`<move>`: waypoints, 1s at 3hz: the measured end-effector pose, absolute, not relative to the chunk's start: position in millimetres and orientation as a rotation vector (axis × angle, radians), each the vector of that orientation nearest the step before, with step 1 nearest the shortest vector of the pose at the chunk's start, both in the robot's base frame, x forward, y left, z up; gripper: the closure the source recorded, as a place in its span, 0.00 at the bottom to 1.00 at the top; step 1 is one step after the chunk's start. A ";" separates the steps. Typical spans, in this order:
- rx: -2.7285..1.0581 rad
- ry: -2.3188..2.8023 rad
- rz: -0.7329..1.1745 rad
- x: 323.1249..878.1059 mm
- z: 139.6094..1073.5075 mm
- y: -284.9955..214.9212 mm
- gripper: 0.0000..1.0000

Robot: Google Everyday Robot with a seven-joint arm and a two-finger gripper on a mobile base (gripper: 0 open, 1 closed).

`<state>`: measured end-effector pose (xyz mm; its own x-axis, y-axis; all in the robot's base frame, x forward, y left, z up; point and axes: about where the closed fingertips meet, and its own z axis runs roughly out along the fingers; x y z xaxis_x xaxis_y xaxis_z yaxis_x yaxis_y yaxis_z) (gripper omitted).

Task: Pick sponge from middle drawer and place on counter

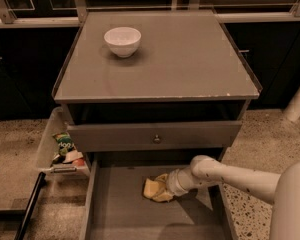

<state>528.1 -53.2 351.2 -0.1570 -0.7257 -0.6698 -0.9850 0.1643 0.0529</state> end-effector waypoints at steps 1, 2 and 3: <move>-1.623 1.931 0.712 525.0 353.0 -52.3 1.00; -1.628 1.880 0.743 518.3 373.5 -57.4 1.00; -1.623 1.799 0.779 508.4 407.6 -70.5 1.00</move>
Offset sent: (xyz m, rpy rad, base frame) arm -0.0168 -0.0168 0.0502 0.0984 -0.0246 0.0685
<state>508.4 -70.5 407.6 -0.0845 -0.6515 -0.7539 -0.9956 0.0859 0.0374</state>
